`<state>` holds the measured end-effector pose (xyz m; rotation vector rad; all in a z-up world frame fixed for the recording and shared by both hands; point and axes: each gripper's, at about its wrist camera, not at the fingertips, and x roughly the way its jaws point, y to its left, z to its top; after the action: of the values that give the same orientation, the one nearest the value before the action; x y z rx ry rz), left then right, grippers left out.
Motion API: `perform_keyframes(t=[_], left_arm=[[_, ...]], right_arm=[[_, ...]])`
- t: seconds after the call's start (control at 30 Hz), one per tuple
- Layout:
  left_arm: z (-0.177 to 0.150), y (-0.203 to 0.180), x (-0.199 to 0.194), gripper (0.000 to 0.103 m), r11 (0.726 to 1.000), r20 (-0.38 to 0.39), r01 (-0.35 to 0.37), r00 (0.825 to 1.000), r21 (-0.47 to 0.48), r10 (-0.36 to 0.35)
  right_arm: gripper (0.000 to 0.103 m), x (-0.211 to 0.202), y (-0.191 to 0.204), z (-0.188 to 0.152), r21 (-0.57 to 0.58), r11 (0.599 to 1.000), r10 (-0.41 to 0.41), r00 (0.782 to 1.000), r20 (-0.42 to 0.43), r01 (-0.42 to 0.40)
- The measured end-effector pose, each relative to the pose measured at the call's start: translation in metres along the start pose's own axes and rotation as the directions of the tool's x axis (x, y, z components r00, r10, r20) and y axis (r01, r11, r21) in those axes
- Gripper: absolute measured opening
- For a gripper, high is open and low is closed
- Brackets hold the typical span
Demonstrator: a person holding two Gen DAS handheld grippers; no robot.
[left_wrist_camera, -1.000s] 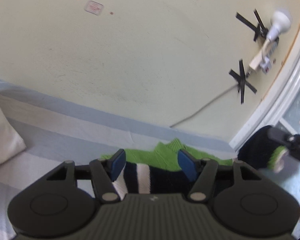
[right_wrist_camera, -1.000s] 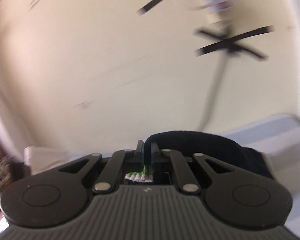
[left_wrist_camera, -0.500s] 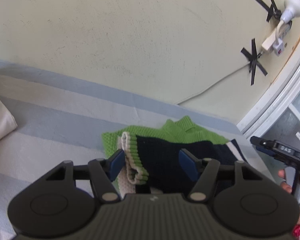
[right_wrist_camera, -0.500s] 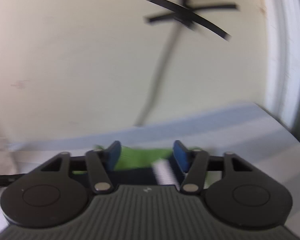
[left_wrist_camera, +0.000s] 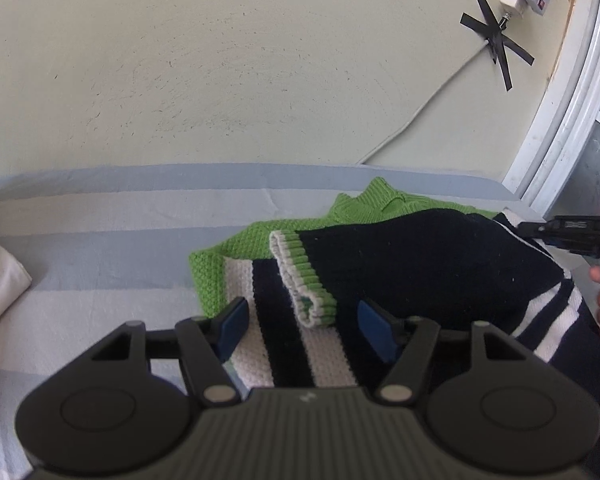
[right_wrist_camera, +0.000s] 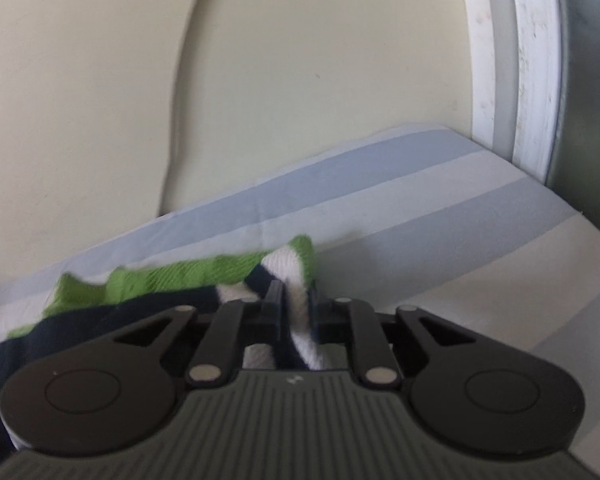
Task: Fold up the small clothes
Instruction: 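Open both tools and release the lengthwise-folded sweater, then grasp the hem with both tools and fold it up toward the collar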
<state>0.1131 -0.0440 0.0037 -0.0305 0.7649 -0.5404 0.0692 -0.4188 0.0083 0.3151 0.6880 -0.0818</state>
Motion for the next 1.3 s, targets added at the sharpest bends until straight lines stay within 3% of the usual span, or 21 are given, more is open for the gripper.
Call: perform_keyframes(t=[0.03,0.07,0.3,0.47,0.6,0.73,0.97,1.13,1.17,1.2,1.23,1.27,1.3], left_arm=[[0.001,0.001,-0.001,0.063,1.000,-0.006,0.006,1.000,-0.007,-0.007],[0.002,0.003,-0.003,0.065,1.000,-0.011,0.015,1.000,-0.018,-0.016],[0.006,0.011,-0.027,0.068,0.994,0.020,0.052,0.999,-0.096,-0.050],[-0.022,-0.005,-0.061,0.068,0.985,-0.013,0.145,0.989,-0.095,-0.146],[-0.060,-0.033,-0.100,0.069,0.982,-0.041,0.188,0.981,-0.027,-0.189],[-0.113,-0.055,-0.144,0.073,0.968,-0.094,0.250,0.964,0.014,-0.248],[-0.186,-0.074,-0.182,0.073,0.953,-0.203,0.291,0.931,-0.083,-0.302],[-0.205,-0.094,-0.194,0.080,0.970,-0.203,0.235,0.949,-0.063,-0.243],[-0.208,-0.101,-0.196,0.078,0.976,-0.202,0.216,0.954,-0.043,-0.220],[-0.210,-0.108,-0.199,0.063,0.981,-0.200,0.192,0.961,-0.009,-0.190],[-0.213,-0.115,-0.201,0.046,0.987,-0.198,0.162,0.968,0.021,-0.155],[-0.214,-0.119,-0.203,0.017,0.993,-0.187,0.106,0.978,0.052,-0.095],[-0.215,-0.120,-0.206,0.008,0.995,-0.178,0.066,0.983,0.070,-0.053]], right_arm=[[0.042,-0.013,0.000,-0.002,-0.006,1.000,0.024,1.000,0.008,-0.024],[0.049,-0.027,-0.005,-0.003,-0.004,0.999,0.044,0.999,0.026,-0.044],[0.049,-0.140,-0.049,-0.053,0.004,0.999,0.034,0.997,0.070,-0.034],[0.051,-0.209,-0.089,-0.115,0.019,0.999,0.030,1.000,0.007,-0.030],[0.051,-0.238,-0.100,-0.155,-0.004,1.000,0.002,0.999,-0.045,-0.002],[0.051,-0.257,-0.109,-0.175,0.028,0.998,0.060,0.998,-0.032,-0.059],[0.050,-0.269,-0.126,-0.197,0.052,0.986,0.159,0.985,-0.061,-0.156],[0.048,-0.275,-0.130,-0.207,0.061,0.964,0.262,0.961,-0.089,-0.257],[0.045,-0.276,-0.131,-0.209,0.064,0.958,0.284,0.954,-0.098,-0.278],[0.042,-0.276,-0.130,-0.211,0.061,0.956,0.291,0.952,-0.092,-0.286],[0.030,-0.275,-0.128,-0.213,0.057,0.955,0.295,0.951,-0.090,-0.291],[0.013,-0.274,-0.126,-0.216,0.058,0.952,0.305,0.947,-0.100,-0.301],[0.013,-0.274,-0.125,-0.218,0.064,0.949,0.312,0.945,-0.095,-0.307]])
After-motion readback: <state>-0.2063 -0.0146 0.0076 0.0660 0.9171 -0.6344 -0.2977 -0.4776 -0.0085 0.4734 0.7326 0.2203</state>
